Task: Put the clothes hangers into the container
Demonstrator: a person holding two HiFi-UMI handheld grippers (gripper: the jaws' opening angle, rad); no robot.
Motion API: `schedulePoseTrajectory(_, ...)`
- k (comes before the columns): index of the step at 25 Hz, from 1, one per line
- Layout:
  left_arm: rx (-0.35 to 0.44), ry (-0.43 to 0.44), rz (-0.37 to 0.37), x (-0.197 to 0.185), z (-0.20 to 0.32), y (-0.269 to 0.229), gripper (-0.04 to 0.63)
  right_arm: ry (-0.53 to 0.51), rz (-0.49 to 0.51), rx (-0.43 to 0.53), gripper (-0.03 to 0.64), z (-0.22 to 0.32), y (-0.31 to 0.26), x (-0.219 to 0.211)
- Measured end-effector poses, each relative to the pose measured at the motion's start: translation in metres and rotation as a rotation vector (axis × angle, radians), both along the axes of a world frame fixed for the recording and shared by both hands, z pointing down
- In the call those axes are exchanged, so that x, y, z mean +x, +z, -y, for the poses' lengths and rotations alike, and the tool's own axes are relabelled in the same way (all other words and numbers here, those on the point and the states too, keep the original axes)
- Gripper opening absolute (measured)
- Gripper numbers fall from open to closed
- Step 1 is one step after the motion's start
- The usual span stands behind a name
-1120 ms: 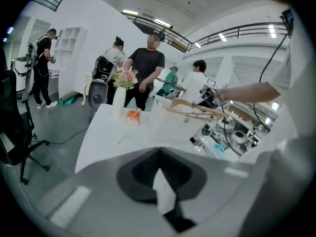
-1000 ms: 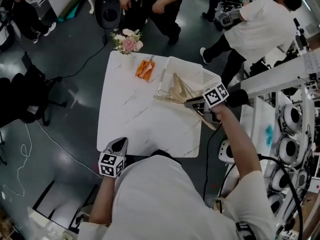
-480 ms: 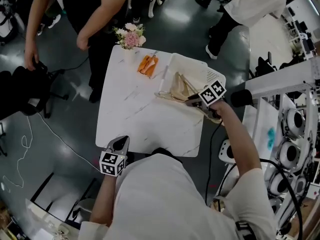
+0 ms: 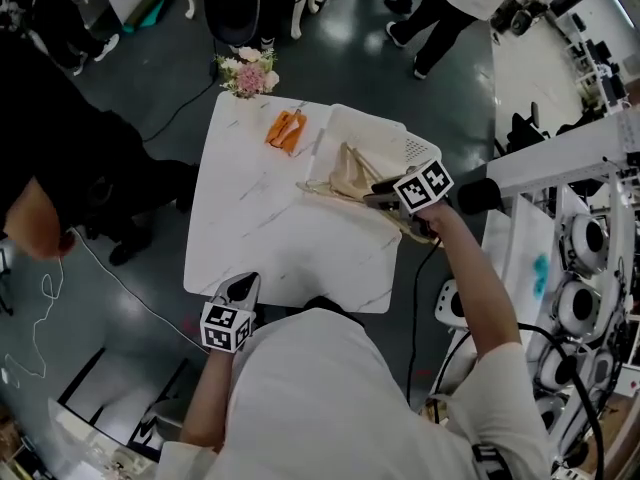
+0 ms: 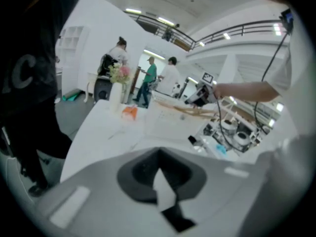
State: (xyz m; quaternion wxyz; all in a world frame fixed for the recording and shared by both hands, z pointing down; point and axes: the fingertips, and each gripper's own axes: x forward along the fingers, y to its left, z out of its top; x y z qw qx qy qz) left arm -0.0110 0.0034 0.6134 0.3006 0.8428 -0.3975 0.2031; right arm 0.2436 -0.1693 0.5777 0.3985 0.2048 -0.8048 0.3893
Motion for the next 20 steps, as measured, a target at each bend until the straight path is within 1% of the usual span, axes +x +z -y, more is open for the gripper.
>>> schedulePoseTrajectory(4,0.007,0.007,0.003,0.012,-0.002,0.0,0.002,0.112,0.052,0.011,0.164,-0.003,-0.014,0.007)
schedulePoseTrajectory(9,0.014,0.019,0.007,0.033,-0.006,-0.001,0.002,0.163,0.098,0.068,0.158,-0.015,-0.037,0.016)
schedulePoseTrajectory(13,0.02,0.009,0.001,0.046,-0.006,0.0,0.002,0.2,0.175,0.1,0.09,-0.024,-0.055,0.016)
schedulePoseTrajectory(17,0.026,0.015,0.0,0.054,-0.003,-0.002,0.002,0.218,0.246,0.121,0.06,-0.039,-0.068,0.011)
schedulePoseTrajectory(20,0.041,0.026,-0.002,0.054,0.001,-0.01,0.002,0.242,0.273,0.125,0.04,-0.053,-0.066,0.007)
